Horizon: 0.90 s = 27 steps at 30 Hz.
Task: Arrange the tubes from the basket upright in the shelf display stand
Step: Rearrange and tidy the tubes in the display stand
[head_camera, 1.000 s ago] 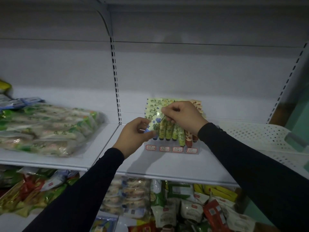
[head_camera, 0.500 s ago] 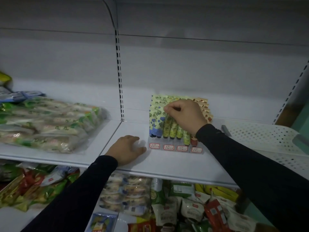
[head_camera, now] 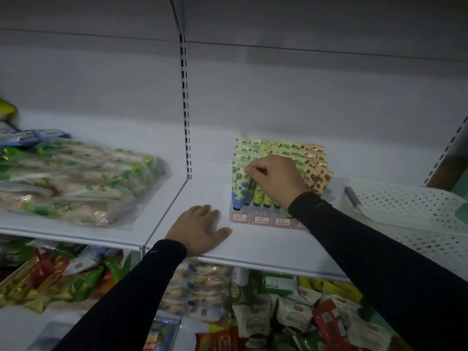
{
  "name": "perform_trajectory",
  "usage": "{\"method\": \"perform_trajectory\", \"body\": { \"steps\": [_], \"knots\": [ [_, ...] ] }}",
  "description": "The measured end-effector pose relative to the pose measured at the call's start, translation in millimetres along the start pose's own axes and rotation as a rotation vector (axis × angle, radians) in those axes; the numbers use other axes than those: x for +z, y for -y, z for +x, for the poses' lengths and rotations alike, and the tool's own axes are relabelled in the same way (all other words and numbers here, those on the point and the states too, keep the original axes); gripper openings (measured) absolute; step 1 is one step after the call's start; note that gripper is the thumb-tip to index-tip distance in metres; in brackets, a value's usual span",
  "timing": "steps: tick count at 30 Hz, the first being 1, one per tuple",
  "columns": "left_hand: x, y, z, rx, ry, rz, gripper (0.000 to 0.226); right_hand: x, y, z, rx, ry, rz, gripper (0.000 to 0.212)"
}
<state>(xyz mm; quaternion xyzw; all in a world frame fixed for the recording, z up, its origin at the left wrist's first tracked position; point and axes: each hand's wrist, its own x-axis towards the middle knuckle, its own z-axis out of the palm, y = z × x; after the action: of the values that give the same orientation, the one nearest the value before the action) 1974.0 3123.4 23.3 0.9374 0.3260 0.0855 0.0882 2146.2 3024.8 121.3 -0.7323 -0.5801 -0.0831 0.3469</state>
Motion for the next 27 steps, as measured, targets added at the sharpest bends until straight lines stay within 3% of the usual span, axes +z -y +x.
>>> {"method": "perform_trajectory", "body": {
  "steps": [9, 13, 17, 27],
  "knots": [
    [1, 2, 0, 0.001, -0.02, -0.011, 0.064, 8, -1, 4, 0.032, 0.016, -0.028, 0.033],
    [1, 2, 0, -0.007, -0.001, -0.013, 0.081, 6, -2, 5, 0.068, 0.018, -0.019, 0.038],
    [3, 2, 1, -0.01, -0.022, -0.018, 0.065, 5, 2, 7, 0.008, 0.028, -0.105, 0.039],
    [3, 1, 1, -0.008, -0.034, -0.013, 0.063, 14, 14, 18, -0.023, 0.031, -0.19, 0.037]
  ]
}}
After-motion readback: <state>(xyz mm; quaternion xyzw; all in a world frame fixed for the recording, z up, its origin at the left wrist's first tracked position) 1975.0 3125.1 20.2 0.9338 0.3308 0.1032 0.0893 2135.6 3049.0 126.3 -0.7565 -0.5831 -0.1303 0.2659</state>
